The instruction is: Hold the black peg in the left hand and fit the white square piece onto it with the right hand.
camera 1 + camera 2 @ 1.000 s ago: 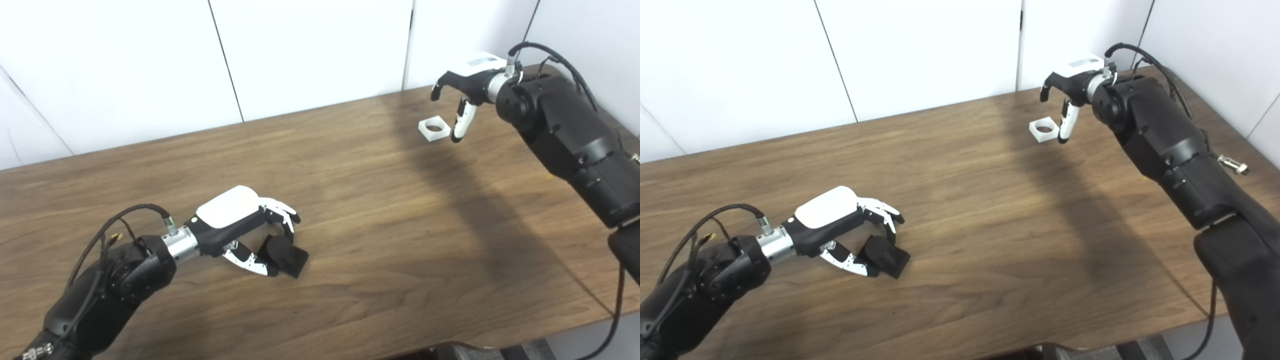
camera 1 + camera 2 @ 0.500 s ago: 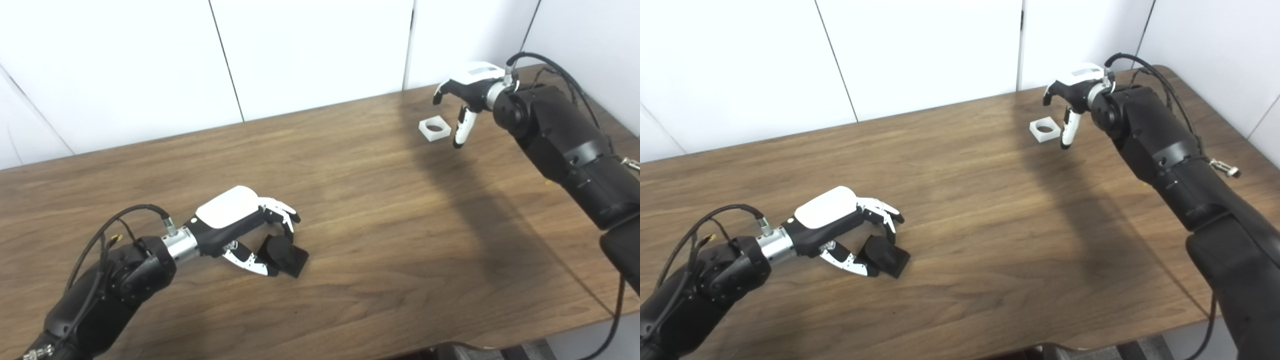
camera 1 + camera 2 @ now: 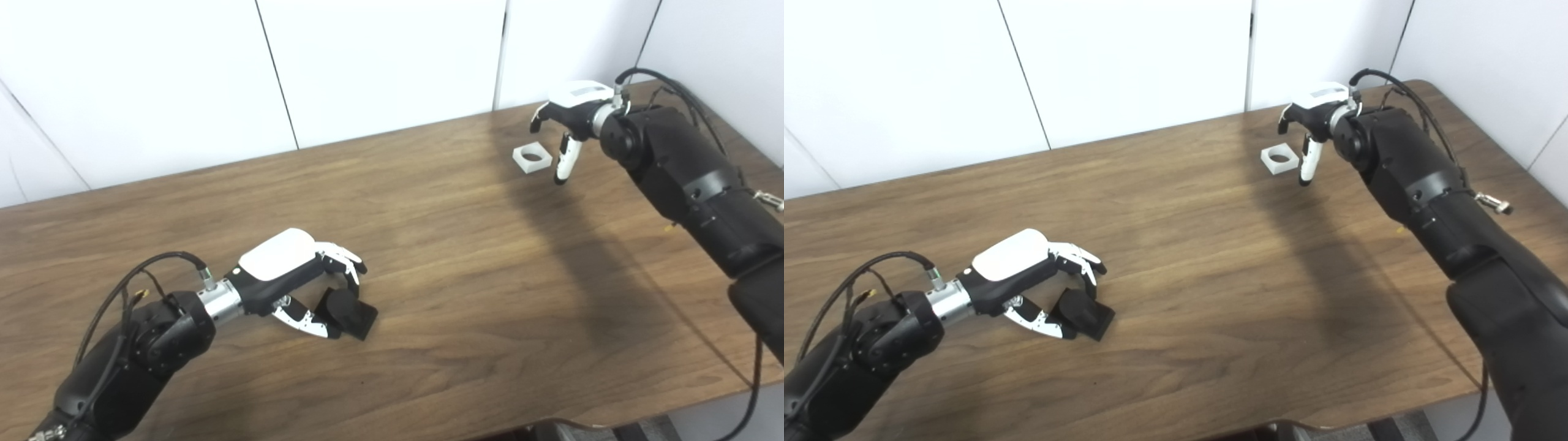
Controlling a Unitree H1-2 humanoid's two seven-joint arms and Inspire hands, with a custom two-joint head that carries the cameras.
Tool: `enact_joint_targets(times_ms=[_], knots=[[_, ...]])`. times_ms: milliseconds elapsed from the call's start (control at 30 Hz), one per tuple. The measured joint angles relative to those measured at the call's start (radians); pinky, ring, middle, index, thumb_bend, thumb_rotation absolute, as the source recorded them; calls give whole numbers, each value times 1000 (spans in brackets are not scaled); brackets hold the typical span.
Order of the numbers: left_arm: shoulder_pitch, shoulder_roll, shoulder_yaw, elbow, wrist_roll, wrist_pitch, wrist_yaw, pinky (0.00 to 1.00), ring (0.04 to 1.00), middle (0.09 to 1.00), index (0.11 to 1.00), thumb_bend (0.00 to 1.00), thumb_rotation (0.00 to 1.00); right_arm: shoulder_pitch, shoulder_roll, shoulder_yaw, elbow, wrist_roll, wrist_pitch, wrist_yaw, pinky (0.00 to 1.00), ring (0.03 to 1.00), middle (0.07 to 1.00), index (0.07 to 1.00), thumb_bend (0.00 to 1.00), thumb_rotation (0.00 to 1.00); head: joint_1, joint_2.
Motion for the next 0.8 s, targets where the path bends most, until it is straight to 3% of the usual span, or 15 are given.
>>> enact_joint_targets(times_ms=[800], knots=[[13,0,23,-26,10,7,-33,613,769,784,492,522,71,-65,78,60,153,3,-29,-78,765,878,863,756,765,160,9,17]])
